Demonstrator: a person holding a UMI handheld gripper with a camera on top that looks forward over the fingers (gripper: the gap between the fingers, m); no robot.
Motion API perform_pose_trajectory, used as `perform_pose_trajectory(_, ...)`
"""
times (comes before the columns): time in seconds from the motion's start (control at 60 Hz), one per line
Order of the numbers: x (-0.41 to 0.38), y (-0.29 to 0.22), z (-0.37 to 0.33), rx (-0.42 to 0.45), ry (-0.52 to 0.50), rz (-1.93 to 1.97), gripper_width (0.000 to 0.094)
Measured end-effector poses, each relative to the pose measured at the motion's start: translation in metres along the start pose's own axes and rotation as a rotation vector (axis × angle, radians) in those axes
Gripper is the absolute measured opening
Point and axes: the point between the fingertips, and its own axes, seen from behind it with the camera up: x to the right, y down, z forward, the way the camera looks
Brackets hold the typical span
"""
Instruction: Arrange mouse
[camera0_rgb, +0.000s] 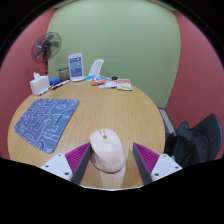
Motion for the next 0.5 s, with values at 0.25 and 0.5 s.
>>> perform_pose_trajectory(0.25, 0.0, -0.015, 0.021, 0.022, -0.014, 0.015, 0.0529)
perform_pose_trajectory(0.5, 0.005, -0.022, 0.011, -0.001, 0.044, 0.069, 0.0402)
